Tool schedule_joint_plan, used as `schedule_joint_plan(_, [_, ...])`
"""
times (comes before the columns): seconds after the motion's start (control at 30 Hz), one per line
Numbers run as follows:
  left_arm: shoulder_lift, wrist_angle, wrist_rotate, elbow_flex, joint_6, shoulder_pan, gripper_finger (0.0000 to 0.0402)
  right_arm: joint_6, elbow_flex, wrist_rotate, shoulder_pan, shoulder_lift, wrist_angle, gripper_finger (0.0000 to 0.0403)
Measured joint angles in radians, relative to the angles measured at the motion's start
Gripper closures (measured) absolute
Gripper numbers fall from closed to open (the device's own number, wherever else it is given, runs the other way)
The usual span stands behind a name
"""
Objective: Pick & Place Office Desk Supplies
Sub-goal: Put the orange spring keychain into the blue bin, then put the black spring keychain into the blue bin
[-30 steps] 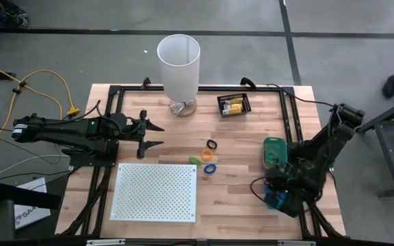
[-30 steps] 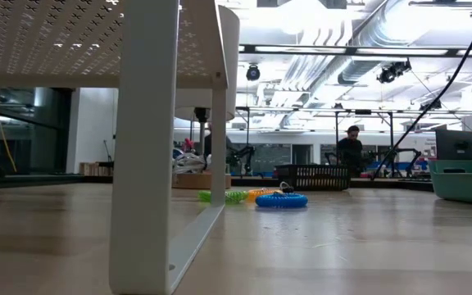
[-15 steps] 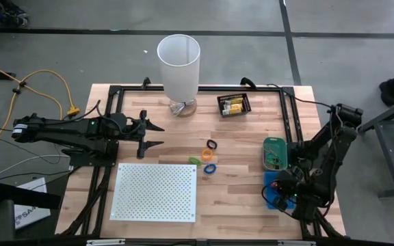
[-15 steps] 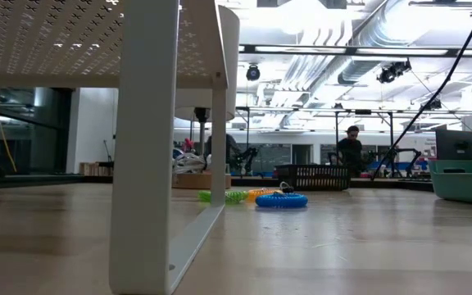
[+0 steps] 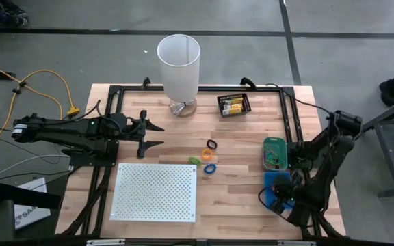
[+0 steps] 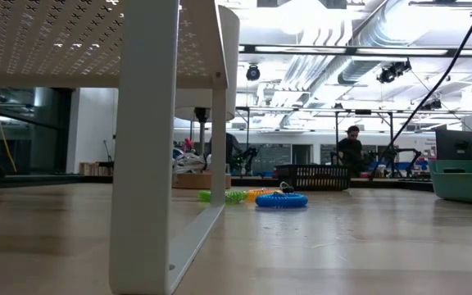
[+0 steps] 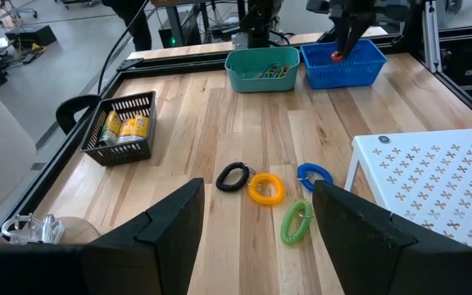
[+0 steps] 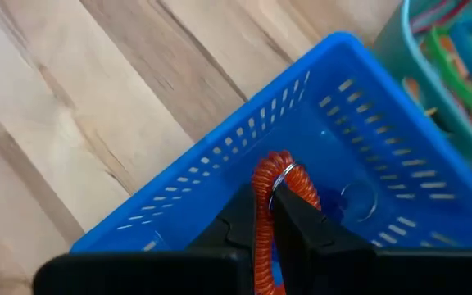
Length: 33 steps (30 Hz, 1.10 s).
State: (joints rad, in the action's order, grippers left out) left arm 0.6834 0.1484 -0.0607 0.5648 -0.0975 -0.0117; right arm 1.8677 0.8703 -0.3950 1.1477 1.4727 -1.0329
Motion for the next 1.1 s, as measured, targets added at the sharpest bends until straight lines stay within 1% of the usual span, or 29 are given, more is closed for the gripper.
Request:
schedule_joint_plan(0.2, [0.000, 0.000, 0.000, 0.000, 0.000, 0.000, 0.0181, 0.047, 0.000, 0.031, 0.000, 0.070, 0.042, 0.0385])
schedule_joint_plan(0.43, [0.000, 0.000, 0.000, 0.000, 0.000, 0.000, 0.0181, 0.064, 0.000, 0.033, 0.000, 0.090, 0.072, 0.0383])
schedule_joint_plan(0.83, [0.000, 0.000, 0.000, 0.000, 0.000, 0.000, 0.0181, 0.075, 0.000, 0.032, 0.000, 0.090, 0.069, 0.0325])
schedule_joint_plan(0.97, [0.000, 0.000, 0.000, 0.000, 0.000, 0.000, 0.0181, 0.075, 0.000, 0.032, 0.000, 0.090, 0.069, 0.0317])
schedule_joint_plan(1.1, [0.000, 0.000, 0.000, 0.000, 0.000, 0.000, 0.0181, 0.075, 0.000, 0.032, 0.000, 0.090, 0.069, 0.0317])
